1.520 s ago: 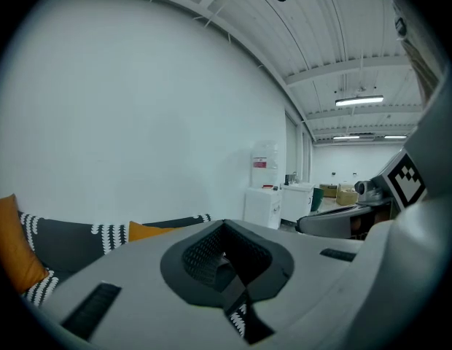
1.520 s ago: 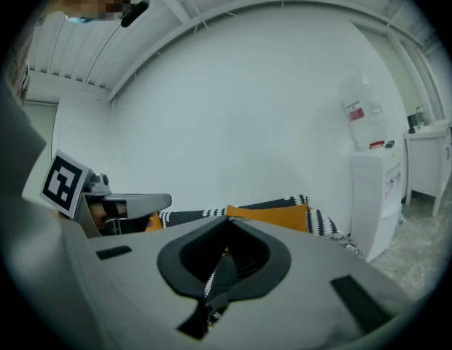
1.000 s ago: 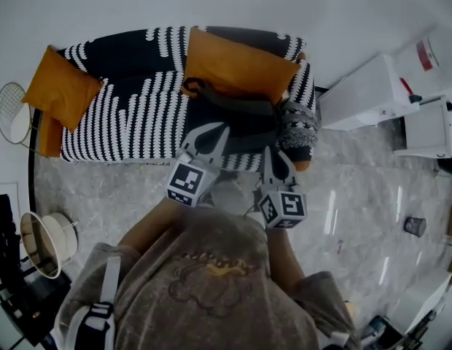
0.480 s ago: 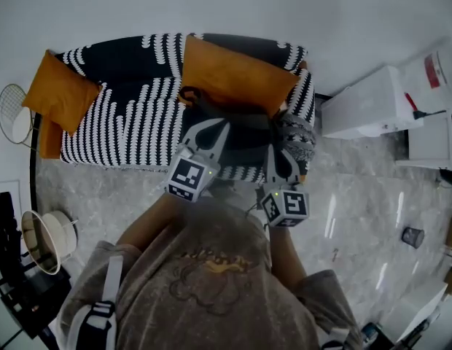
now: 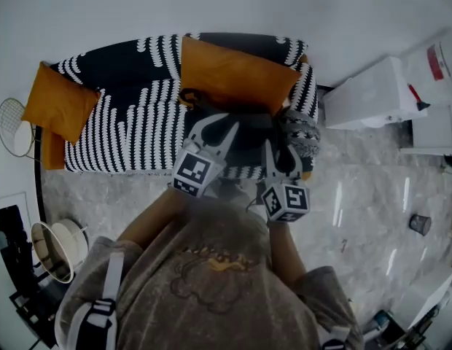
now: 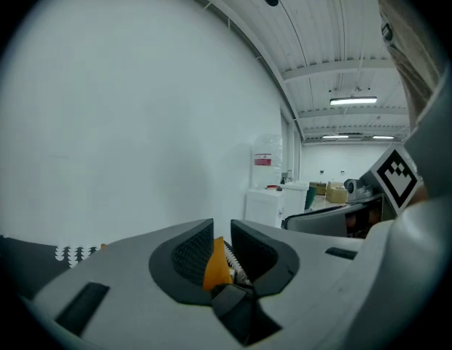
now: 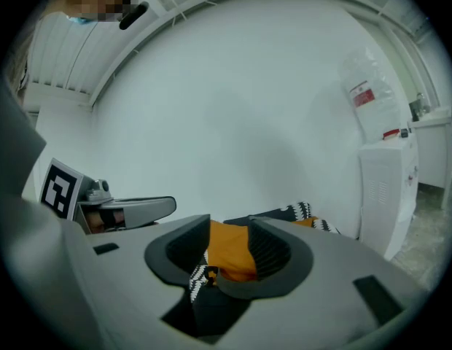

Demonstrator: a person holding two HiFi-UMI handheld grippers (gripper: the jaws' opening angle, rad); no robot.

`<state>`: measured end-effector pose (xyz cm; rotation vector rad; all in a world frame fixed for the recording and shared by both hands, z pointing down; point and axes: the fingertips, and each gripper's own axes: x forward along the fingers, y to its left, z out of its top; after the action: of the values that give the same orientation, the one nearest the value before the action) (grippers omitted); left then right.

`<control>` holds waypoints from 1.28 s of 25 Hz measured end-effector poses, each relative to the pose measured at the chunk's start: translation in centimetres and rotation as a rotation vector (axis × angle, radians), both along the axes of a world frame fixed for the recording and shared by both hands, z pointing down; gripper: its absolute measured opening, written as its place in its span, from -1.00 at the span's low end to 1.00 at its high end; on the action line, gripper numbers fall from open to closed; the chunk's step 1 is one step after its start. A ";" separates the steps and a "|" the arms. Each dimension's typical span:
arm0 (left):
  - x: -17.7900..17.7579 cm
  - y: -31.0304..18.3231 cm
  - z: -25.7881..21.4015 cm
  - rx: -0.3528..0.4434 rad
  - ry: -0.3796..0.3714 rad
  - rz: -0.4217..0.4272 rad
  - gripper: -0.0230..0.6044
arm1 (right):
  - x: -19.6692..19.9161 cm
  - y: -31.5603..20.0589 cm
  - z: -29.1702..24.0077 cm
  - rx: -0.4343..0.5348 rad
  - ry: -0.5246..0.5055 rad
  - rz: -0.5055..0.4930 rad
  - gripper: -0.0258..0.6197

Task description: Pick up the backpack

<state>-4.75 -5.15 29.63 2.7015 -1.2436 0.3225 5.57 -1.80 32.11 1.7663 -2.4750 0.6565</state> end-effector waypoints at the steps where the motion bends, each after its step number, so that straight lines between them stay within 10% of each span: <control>1: 0.2 -0.2 0.3 -0.017 0.003 0.012 -0.62 | 0.0 -0.2 0.3 -0.011 -0.010 0.011 -0.34; 3: 0.5 -0.6 1.2 -0.052 -0.003 0.036 0.03 | 0.1 -0.5 1.0 -0.046 -0.030 0.042 -0.03; 5: 1.0 -1.0 2.2 -0.069 -0.023 0.062 0.21 | 0.2 -0.7 1.8 -0.078 -0.041 0.070 0.01; 32: 6.1 -5.7 28.9 -0.283 -0.270 0.302 0.28 | 3.7 3.5 33.7 -0.644 -0.068 0.466 0.21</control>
<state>1.38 -10.85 58.52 2.6490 -0.7640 0.8552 9.27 1.65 65.77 2.0243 -1.5752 1.3638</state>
